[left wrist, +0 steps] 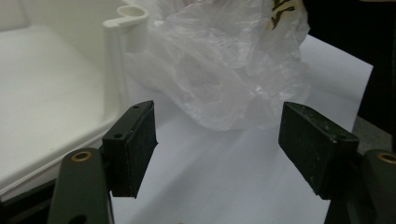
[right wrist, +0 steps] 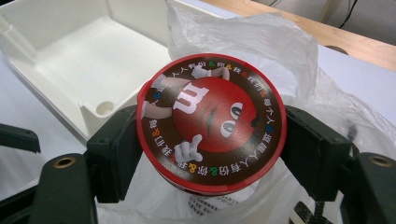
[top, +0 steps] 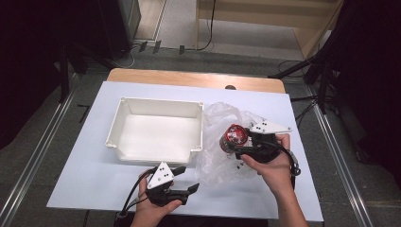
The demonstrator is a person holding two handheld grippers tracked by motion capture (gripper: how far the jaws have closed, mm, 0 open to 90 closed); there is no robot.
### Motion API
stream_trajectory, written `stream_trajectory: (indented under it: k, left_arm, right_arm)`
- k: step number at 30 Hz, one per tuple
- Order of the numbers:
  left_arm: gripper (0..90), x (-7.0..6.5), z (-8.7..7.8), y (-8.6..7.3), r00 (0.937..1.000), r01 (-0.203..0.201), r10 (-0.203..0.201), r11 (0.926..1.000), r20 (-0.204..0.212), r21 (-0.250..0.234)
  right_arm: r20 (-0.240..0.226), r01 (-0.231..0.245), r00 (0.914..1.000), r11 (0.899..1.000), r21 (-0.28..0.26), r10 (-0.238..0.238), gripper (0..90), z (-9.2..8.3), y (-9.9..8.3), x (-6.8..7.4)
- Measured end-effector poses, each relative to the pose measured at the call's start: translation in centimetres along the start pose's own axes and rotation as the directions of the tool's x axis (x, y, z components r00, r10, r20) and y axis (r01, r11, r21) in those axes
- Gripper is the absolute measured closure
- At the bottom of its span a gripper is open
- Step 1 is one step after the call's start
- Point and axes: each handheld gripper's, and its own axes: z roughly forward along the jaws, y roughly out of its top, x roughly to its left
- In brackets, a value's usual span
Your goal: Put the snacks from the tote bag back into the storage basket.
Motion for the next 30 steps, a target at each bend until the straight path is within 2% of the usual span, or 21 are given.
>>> stream_trajectory:
  k: [2,5,7,11,15,18,22,24,26,28,30]
  left_arm:
    - [27.8,-0.4,0.3,0.2,0.9997,-0.016,0.016,0.9999,0.02,-0.004]
    - [28.1,-0.9,1.3,0.4,0.9989,-0.037,0.037,0.9991,0.031,0.019]
    - [32.7,-1.1,1.8,0.4,0.9988,-0.042,0.041,0.9985,0.026,0.037]
    - [48.1,-1.0,2.2,0.1,0.999,-0.044,0.044,0.9961,0.01,0.076]
    - [63.8,-0.9,2.3,0.0,0.9985,-0.055,0.054,0.9951,0.011,0.082]
    - [76.0,-0.9,2.5,-0.1,0.9979,-0.064,0.063,0.9931,0.015,0.098]
    - [88.6,-0.8,2.7,-0.3,0.9969,-0.071,0.066,0.9899,0.043,0.123]
    - [90.0,-0.7,2.8,-0.4,0.9962,-0.07,0.063,0.9889,0.06,0.131]
    - [90.0,-0.6,3.0,-0.5,0.9966,-0.075,0.068,0.9846,0.047,0.158]
    - [90.0,-0.4,3.1,-0.6,0.9967,-0.065,0.055,0.9822,0.059,0.176]
    - [90.0,-0.4,3.2,-0.6,0.9965,-0.069,0.059,0.9788,0.06,0.193]
  right_arm:
    - [-0.001,0.0,1.0,1.0,0.0,0.0,26.5,0.1,0.1,0.1]
    - [-0.004,0.004,1.0,1.0,0.001,-0.004,26.5,0.3,0.1,0.2]
    - [-0.006,0.004,1.0,1.0,0.002,-0.004,26.5,0.4,0.2,0.3]
    - [-0.009,0.006,0.9999,1.0,0.0,-0.006,26.5,0.2,0.4,0.5]
    - [-0.015,0.009,0.9999,1.0,-0.004,-0.009,26.5,0.0,0.8,0.4]
    - [-0.012,0.008,0.9999,1.0,-0.008,-0.008,26.5,0.0,1.0,0.4]
    - [-0.018,0.015,0.9997,1.0,-0.014,-0.015,26.5,0.1,1.4,0.6]
    - [-0.02,0.014,0.9997,1.0,-0.014,-0.014,26.5,0.1,1.6,0.8]
    - [-0.021,0.018,0.9996,1.0,-0.016,-0.018,26.5,0.2,1.8,0.8]
    - [-0.02,0.016,0.9997,1.0,-0.02,-0.017,26.5,0.3,2.1,0.9]
    - [-0.018,0.016,0.9997,1.0,-0.023,-0.016,26.5,0.3,2.3,0.9]
